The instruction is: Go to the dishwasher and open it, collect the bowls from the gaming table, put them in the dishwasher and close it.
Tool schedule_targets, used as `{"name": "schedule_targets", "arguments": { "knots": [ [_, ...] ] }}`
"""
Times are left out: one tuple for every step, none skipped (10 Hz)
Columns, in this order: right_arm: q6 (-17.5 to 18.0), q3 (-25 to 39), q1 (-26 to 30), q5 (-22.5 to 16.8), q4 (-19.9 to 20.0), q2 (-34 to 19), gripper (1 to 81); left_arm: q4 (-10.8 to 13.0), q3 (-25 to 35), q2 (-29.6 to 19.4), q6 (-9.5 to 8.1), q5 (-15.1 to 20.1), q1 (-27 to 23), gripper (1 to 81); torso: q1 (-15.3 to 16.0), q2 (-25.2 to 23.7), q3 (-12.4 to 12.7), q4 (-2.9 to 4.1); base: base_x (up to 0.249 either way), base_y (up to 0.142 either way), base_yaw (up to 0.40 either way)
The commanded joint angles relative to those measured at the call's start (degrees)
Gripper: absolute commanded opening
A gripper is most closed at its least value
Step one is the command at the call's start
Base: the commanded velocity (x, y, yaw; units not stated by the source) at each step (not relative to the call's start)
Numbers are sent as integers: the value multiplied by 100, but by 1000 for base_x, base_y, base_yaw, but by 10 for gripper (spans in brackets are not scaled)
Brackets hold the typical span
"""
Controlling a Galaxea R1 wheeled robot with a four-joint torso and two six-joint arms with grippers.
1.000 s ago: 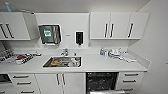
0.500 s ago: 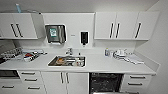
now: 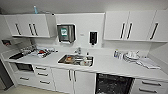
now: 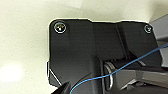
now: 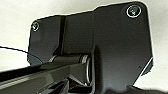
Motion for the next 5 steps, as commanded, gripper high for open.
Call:
{"name": "schedule_targets", "arguments": {
  "knots": [
    [-1, 33, 312, -256, 65, 43, 811, 23, 11, -50, 37, 297, -291, 811, 0, 0, 0, 0, 0, 0, 285],
    [-1, 33, 347, -264, 65, 61, 811, 15, -15, -33, 28, 297, -291, 811, 0, 0, 0, 0, 0, 0, 285],
    [-1, 33, 373, -264, 65, 61, 811, -11, -24, -41, 28, 297, -300, 811, 2, 0, 0, 0, 0, 0, 286],
    [-1, 24, 373, -255, 73, 69, 811, 6, -24, -50, 37, 297, -300, 811, 0, 0, 0, 0, 0, 0, 288],
    [7, 33, 391, -255, 65, 69, 811, 6, -24, -50, 37, 288, -300, 811, 2, 0, 0, 0, 0, 0, 289]
  ]
}}
